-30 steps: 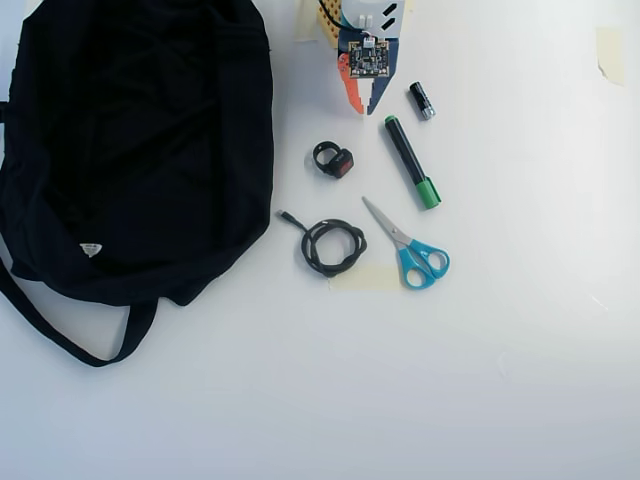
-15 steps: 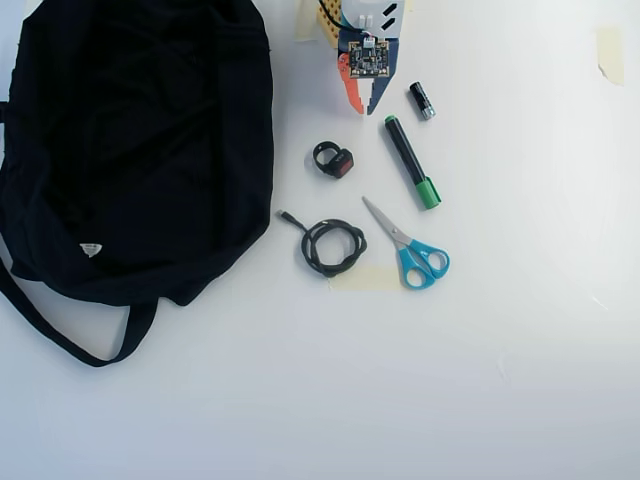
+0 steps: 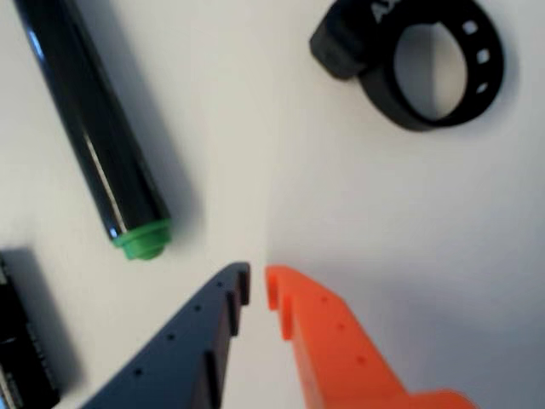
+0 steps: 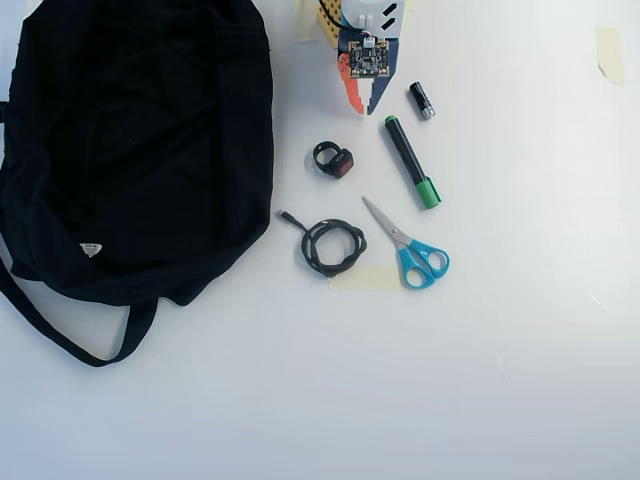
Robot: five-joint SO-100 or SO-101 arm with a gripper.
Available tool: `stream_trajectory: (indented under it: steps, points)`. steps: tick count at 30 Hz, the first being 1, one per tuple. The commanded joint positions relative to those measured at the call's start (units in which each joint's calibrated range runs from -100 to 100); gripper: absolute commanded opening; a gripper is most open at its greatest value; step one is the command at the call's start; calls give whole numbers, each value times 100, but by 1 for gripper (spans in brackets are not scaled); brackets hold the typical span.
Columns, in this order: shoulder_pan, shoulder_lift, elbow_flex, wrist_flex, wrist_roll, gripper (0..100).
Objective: Put the bike light into the black bag
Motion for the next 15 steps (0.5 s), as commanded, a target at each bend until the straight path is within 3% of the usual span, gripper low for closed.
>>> stream_trajectory:
  steps: [1, 11, 15]
  points:
    - [-42, -58, 195, 52, 22, 2]
    - [-34, 50, -92, 18, 22, 2]
    - [-49, 631, -1161, -172, 27, 2]
